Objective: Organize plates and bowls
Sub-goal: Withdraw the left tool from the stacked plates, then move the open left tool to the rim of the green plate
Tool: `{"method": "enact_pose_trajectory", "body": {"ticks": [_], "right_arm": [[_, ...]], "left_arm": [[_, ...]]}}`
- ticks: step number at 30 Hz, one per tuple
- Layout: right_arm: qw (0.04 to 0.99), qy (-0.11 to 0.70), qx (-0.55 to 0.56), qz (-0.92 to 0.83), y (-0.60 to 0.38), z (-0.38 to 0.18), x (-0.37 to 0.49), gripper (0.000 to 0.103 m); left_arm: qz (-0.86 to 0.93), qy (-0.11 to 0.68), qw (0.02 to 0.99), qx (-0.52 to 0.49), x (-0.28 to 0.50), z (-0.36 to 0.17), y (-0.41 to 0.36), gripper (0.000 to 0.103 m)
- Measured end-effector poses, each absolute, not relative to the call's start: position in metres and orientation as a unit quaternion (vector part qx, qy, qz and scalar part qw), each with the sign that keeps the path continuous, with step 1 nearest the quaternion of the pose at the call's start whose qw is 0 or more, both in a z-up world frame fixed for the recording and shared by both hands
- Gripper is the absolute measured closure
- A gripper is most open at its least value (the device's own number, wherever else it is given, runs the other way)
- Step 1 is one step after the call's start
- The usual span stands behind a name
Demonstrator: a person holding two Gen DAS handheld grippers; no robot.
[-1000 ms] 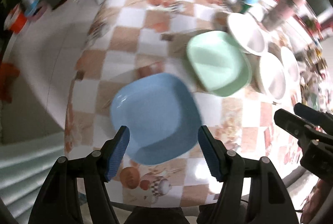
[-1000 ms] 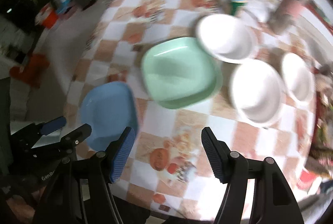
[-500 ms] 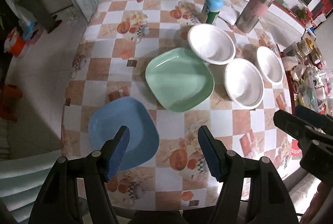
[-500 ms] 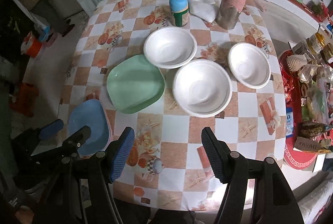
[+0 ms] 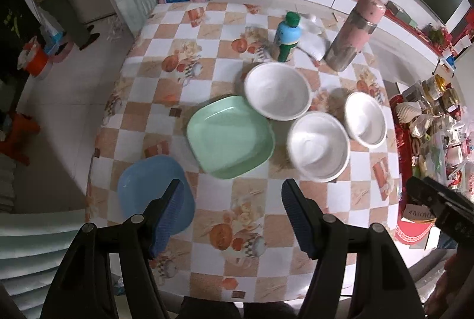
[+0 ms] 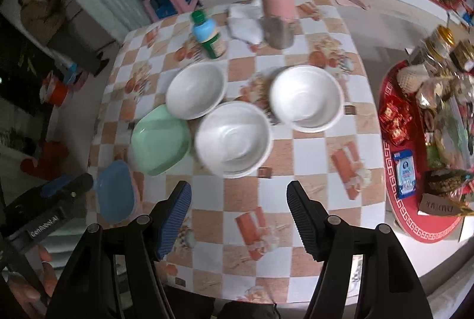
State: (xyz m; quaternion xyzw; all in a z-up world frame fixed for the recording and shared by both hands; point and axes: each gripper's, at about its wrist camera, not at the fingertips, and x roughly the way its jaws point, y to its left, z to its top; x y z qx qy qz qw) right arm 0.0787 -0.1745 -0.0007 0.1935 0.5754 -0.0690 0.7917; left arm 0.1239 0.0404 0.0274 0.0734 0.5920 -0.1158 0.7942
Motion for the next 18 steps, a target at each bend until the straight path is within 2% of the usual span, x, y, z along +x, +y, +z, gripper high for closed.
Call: {"method": "enact_pose_trajectory", "body": {"ticks": [9, 18], "right_arm": [[0.785, 0.576, 0.218, -0.062, -0.192, -0.005, 0.059, 0.035], [0.785, 0.591, 0.183, -0.011, -0.152, -0.013, 0.08, 0.035]], "left_arm": [[-0.115, 0.593, 0.794, 0.066, 0.111, 0.033, 0.023, 0.031], [-0.09, 0.608, 0.788, 0.031, 0.121, 0.014, 0.064, 0.031]]}}
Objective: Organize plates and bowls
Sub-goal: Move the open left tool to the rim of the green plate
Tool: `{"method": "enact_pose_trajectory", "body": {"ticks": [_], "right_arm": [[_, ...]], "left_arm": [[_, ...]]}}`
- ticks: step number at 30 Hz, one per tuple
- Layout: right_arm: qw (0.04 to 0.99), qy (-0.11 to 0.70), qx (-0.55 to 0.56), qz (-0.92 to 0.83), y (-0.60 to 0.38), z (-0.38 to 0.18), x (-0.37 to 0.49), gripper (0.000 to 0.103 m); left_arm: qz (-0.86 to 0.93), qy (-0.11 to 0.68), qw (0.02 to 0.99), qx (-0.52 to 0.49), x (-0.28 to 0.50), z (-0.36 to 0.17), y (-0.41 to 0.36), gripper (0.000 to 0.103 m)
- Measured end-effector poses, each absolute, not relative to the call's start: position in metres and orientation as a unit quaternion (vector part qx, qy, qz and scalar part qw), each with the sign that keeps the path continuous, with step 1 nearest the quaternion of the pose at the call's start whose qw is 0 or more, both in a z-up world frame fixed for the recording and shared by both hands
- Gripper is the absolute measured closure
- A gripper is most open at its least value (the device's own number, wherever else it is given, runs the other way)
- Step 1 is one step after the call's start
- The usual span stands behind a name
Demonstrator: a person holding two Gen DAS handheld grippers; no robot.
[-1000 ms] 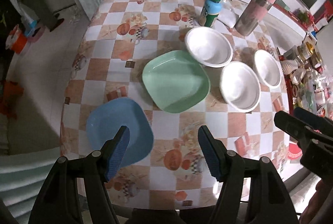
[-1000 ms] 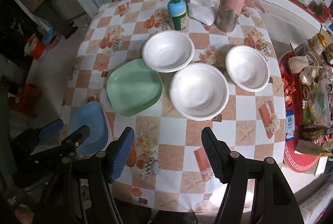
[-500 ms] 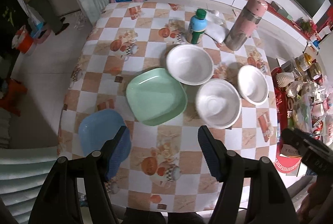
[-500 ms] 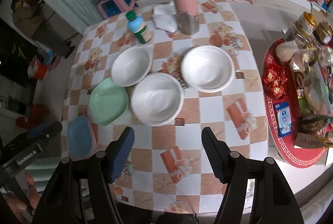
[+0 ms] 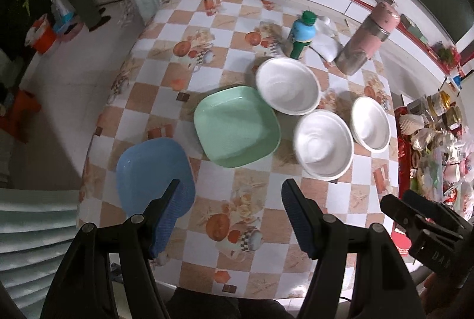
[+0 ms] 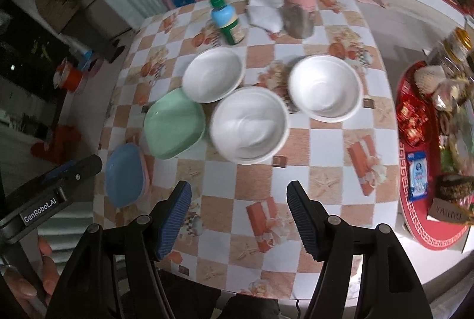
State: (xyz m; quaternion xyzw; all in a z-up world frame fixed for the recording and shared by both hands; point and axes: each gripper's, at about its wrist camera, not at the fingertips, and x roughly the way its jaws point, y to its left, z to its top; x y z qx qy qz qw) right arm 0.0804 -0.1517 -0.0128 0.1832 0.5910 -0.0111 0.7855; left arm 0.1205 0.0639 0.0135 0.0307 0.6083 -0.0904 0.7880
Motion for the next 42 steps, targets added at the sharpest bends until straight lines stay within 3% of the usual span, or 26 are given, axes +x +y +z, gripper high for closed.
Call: {"method": "enact_pose_trajectory", "body": {"ticks": [16, 26, 32, 42], "right_arm": [[0.757, 0.642, 0.117, -0.036, -0.115, -0.044, 0.13, 0.035], [0.751, 0.648, 0.125, 0.003, -0.083, -0.08, 0.17, 0.035], [0.755, 0.637, 0.154, 0.032, -0.069, -0.097, 0.196, 0.035], [0.723, 0.651, 0.215, 0.079, -0.08, -0.14, 0.226, 0.035]], "left_arm": [[-0.163, 0.678, 0.711, 0.089, 0.128, -0.143, 0.069, 0.032], [-0.106, 0.685, 0.719, 0.04, 0.169, -0.132, 0.136, 0.032], [-0.093, 0.672, 0.734, -0.023, 0.198, -0.116, 0.139, 0.032], [-0.073, 0.688, 0.721, -0.038, 0.217, -0.142, 0.12, 0.032]]}}
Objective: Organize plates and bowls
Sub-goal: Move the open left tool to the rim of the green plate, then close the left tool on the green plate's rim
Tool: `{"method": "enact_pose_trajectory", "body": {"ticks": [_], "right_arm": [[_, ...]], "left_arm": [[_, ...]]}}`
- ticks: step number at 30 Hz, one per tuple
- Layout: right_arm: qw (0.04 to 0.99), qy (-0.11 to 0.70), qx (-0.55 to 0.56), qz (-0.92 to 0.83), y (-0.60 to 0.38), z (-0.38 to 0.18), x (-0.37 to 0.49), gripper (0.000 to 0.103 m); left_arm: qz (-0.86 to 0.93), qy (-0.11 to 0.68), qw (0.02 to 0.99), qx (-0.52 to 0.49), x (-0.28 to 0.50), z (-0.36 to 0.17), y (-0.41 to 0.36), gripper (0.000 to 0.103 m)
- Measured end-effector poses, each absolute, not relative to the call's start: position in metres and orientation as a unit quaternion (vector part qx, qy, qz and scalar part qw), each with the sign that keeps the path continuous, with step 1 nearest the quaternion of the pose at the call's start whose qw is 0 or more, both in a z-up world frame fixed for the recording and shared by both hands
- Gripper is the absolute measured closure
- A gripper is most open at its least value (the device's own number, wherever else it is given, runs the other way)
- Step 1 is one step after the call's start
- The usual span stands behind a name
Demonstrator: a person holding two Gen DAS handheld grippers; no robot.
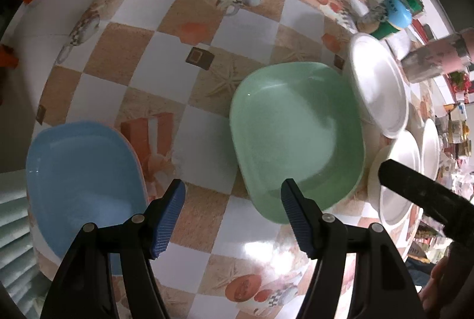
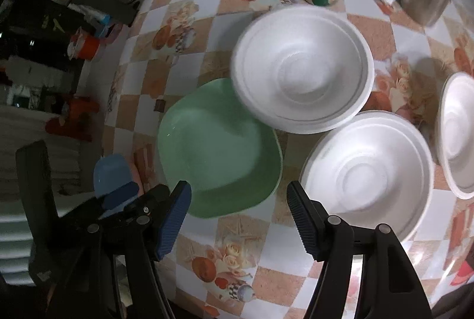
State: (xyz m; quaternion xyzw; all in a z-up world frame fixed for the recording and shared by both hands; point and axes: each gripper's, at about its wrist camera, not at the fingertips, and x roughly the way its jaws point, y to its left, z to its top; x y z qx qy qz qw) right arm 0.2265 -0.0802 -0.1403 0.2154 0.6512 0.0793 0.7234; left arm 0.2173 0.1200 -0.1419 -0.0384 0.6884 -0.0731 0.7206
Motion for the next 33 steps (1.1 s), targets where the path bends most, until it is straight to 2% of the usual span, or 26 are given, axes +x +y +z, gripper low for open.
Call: {"method": "enact_pose_trajectory", "body": {"ticks": [16, 19, 22, 27, 28, 29, 31, 32, 33], "right_arm": [[0.723, 0.675, 0.136, 0.063, -0.061, -0.182, 0.27, 0.035], [0.719, 0.676, 0.144, 0.072, -0.059, -0.186, 0.271, 0.035], [0.701, 0.676, 0.198, 0.115, -0.056, -0.184, 0.267, 0.035], [0.718, 0.673, 0.154, 0.09, -0.054, -0.18, 0.268, 0.035], [0.716, 0.674, 0.158, 0.088, -0.056, -0.183, 0.27, 0.035], [0.715, 0.675, 0.158, 0.087, -0.056, -0.185, 0.271, 0.035], [0.717, 0.675, 0.15, 0.086, -0.057, -0.186, 0.271, 0.035], [0.717, 0.677, 0.144, 0.084, -0.055, -0.188, 0.272, 0.042], [0.715, 0.68, 0.14, 0.082, -0.054, -0.191, 0.273, 0.056]], "left_arm": [[-0.068, 0.702, 0.709, -0.028, 0.231, -0.173, 0.112, 0.032], [-0.068, 0.701, 0.709, -0.03, 0.235, -0.175, 0.113, 0.032], [-0.065, 0.701, 0.71, -0.028, 0.24, -0.176, 0.115, 0.032], [-0.052, 0.702, 0.71, -0.03, 0.25, -0.18, 0.119, 0.032], [-0.052, 0.704, 0.708, -0.029, 0.251, -0.181, 0.119, 0.038], [-0.051, 0.706, 0.706, -0.025, 0.253, -0.184, 0.119, 0.05], [-0.05, 0.709, 0.703, -0.017, 0.255, -0.187, 0.117, 0.056], [-0.05, 0.708, 0.704, -0.016, 0.26, -0.187, 0.116, 0.061], [-0.053, 0.71, 0.702, -0.016, 0.261, -0.188, 0.115, 0.064]]}}
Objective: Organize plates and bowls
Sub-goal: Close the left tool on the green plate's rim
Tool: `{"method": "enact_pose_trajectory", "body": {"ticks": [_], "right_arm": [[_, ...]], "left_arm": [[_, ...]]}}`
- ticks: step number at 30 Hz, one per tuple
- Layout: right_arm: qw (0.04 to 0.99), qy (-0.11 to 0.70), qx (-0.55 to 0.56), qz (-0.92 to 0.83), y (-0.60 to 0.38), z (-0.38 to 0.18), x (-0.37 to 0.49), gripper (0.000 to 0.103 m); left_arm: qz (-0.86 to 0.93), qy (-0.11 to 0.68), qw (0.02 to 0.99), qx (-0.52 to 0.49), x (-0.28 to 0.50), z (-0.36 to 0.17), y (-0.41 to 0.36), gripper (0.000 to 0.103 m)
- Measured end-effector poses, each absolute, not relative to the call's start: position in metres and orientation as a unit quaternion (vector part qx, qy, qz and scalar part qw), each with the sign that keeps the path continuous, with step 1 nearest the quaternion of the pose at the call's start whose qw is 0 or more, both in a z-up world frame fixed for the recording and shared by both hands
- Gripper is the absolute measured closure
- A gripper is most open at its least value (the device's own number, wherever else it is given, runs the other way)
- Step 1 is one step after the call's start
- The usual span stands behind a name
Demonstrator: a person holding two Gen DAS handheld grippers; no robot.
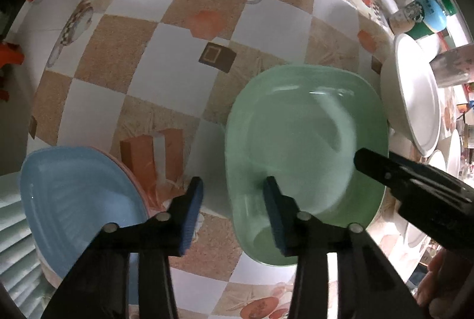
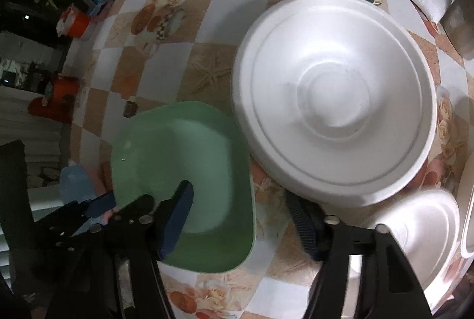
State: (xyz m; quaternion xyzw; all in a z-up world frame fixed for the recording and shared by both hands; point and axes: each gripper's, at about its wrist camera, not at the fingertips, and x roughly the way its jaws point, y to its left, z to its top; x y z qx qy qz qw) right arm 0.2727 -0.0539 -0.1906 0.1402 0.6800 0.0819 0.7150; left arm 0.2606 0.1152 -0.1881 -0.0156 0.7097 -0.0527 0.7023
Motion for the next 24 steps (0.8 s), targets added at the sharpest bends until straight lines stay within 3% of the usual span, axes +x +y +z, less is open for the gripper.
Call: {"method": "enact_pose_trajectory", "body": {"ticks": [2, 3, 9, 24], "right_arm": [[0.705, 0.693, 0.13, 0.075, -0.049, -0.198, 0.274, 0.068], [0.709, 0.689, 0.128, 0.078, -0.047, -0.196, 0.274, 0.068], [0.703, 0.696, 0.119, 0.086, -0.042, -0.198, 0.27, 0.088], [0.705, 0.688, 0.164, 0.05, -0.067, -0.163, 0.185, 0.089]], "left_arm": [[-0.055, 0.711, 0.701, -0.019, 0.262, -0.189, 0.114, 0.076], [-0.058, 0.711, 0.701, -0.019, 0.263, -0.189, 0.112, 0.08], [-0.054, 0.712, 0.7, -0.01, 0.27, -0.185, 0.111, 0.087], [-0.116, 0.698, 0.704, 0.07, 0.215, -0.149, 0.077, 0.087]]}}
